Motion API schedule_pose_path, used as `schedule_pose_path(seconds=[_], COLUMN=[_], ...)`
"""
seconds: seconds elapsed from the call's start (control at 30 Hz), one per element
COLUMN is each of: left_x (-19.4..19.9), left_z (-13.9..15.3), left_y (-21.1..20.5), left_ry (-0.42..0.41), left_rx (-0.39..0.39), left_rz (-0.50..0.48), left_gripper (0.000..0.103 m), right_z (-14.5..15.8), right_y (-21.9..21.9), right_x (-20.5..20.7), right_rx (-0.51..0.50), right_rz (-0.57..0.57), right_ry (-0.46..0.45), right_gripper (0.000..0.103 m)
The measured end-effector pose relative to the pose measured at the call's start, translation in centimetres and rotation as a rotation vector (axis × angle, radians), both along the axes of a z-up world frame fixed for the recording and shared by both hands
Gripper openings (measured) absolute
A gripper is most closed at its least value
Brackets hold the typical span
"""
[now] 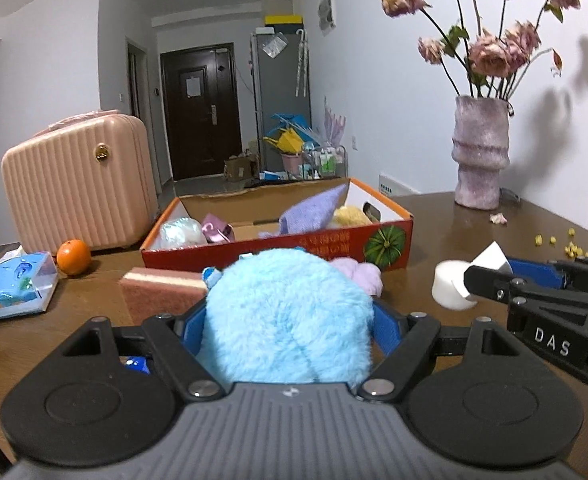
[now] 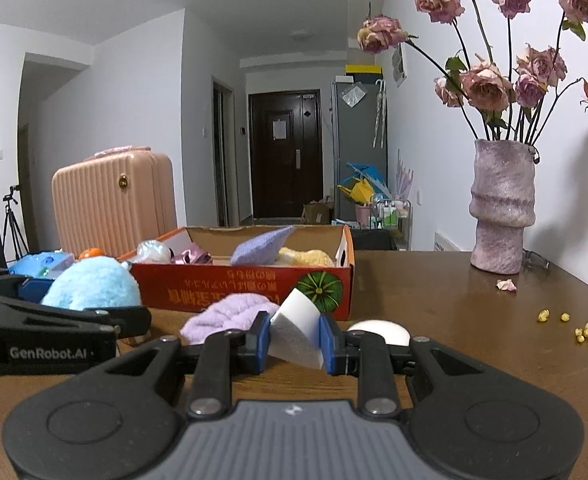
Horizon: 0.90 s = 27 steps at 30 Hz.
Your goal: Organize soft objects
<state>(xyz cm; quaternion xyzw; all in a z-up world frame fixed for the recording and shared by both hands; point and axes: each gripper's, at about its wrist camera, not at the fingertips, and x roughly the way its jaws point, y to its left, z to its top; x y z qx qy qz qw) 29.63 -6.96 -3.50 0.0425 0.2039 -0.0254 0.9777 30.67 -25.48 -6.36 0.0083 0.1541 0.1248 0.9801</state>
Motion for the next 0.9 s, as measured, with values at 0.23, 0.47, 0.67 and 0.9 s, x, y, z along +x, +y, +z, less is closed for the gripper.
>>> schedule_pose_path(seconds=[0.23, 0.47, 0.67, 0.9], left_x=[0.3, 1.4, 2.4, 4.2], left_z=[1.0, 2.3, 3.2, 4.3], left_y=[0.9, 1.7, 2.4, 2.9], left_ry=[-0.022, -0.048, -0.067, -0.097], left_rx=[-0.025, -0.062, -0.085, -0.108], left_rz=[0.021, 0.048, 0.073, 0.091], left_gripper=[0.08, 0.08, 0.08, 0.08], right_z=[0.4, 0.9, 1.6, 2.7], right_y=[0.3, 0.9, 2.0, 2.7], right_x=[0.4, 1.5, 3.1, 5.4], right_rx=[0.018, 0.027, 0.018, 0.023], right_rz=[-0.014, -0.023, -0.029, -0.034], right_ry=[-0.029, -0.063, -0.087, -0.117], right_gripper=[0.026, 0.026, 0.026, 0.026])
